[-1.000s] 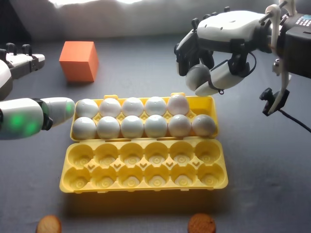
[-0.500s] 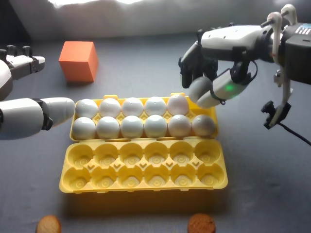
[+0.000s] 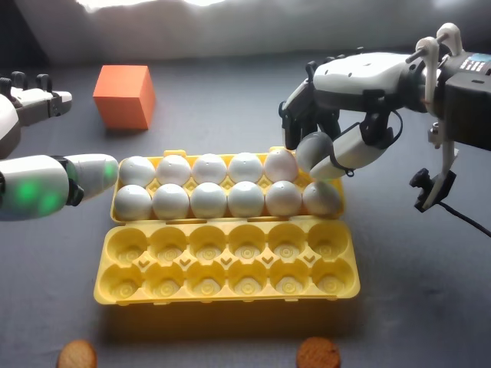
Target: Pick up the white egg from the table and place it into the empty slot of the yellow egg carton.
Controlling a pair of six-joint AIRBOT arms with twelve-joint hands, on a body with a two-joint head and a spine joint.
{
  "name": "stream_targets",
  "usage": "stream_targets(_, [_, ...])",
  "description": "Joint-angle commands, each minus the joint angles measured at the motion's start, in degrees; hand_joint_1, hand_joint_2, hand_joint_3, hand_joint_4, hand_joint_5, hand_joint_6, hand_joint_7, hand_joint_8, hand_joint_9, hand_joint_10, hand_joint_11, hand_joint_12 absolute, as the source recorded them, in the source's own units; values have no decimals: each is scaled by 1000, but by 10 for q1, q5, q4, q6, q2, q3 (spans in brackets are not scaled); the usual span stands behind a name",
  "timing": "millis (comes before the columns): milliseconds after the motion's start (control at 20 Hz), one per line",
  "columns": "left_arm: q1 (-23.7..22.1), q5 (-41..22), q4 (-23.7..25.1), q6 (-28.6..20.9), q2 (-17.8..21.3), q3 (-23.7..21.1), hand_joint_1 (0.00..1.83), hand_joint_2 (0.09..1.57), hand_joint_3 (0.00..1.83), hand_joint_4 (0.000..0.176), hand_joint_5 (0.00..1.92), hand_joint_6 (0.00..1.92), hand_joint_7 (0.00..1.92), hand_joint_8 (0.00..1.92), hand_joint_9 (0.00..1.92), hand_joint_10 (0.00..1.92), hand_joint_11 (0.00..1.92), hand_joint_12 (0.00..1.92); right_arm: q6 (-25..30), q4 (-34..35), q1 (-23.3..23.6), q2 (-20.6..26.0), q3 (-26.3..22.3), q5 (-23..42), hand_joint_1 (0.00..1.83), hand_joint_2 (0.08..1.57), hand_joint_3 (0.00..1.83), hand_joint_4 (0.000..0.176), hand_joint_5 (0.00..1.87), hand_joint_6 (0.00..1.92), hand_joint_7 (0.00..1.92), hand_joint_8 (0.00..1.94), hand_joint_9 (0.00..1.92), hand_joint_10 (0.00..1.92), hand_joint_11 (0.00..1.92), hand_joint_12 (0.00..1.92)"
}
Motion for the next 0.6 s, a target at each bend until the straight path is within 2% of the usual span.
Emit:
stream_targets(0, [-6,-43,29,-3,7,0,0,1168,0,0,235,4,273,4,229,5,0,423,-3,3,2,7,1,63,1363,1158,0,0,811,1117,1019,1054,728,1370,353,1410])
stream_targets(200, [-6,-43,29,-3,7,-1,0,1169,0,0,227,0,267,0,225,0,0,403,-3,3,0,7,1,64,1365,1153,0,0,813,1113,1022,1036,756,1349,373,1368])
stream_targets(350, [-6,-43,29,-4,7,-1,0,1167,0,0,224,3,268,4,226,3,0,403,-4,3,-2,7,1,64,1362,1163,1,0,762,1178,1017,1038,747,1360,362,1381])
stream_targets(400, [-6,-43,29,-5,7,-1,0,1167,0,0,236,5,284,7,243,7,0,449,-4,3,-2,7,1,64,1362,1164,1,0,759,1168,1015,1041,745,1369,358,1381])
stream_targets(500, [-6,-43,29,-5,7,-2,0,1172,1,0,201,1,240,3,198,2,0,338,-5,3,-2,7,1,64,1359,1175,1,0,735,1189,986,1064,735,1410,327,1356])
stream_targets(550, [-6,-43,29,-5,7,-3,0,1174,1,0,229,4,264,5,222,6,0,403,-6,3,-3,7,1,64,1246,1176,0,0,744,1207,978,1113,704,1037,327,1335])
